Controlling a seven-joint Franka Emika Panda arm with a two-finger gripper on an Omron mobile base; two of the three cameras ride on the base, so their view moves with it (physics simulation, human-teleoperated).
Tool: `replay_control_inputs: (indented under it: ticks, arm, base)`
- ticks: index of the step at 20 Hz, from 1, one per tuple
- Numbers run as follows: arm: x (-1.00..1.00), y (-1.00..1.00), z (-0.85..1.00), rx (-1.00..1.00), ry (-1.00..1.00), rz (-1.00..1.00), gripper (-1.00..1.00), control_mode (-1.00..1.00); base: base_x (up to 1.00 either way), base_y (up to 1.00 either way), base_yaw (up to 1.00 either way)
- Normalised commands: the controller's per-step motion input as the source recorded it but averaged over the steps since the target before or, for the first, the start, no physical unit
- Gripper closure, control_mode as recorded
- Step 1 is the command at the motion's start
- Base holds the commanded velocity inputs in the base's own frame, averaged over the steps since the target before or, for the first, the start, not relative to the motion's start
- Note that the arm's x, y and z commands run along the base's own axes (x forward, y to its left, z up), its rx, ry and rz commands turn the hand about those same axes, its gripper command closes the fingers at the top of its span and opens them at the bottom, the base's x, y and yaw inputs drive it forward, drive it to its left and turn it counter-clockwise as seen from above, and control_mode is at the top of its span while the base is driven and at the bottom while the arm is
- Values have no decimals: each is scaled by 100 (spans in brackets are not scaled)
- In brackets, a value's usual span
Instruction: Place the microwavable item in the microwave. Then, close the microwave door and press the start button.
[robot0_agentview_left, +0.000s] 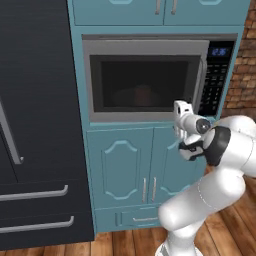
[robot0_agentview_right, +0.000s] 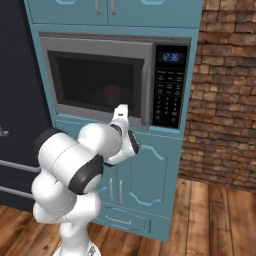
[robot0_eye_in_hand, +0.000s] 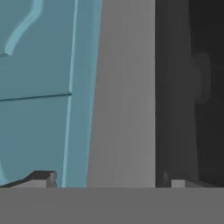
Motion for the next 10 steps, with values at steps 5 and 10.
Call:
replay_control_inputs:
  ticks: [5,10]
  arm:
    - [75,-10,66,0,21,0,-100,-100]
    - [49,-13,51,0,16,0,-100,-100]
  base:
    - [0,0,0]
    - [0,0,0]
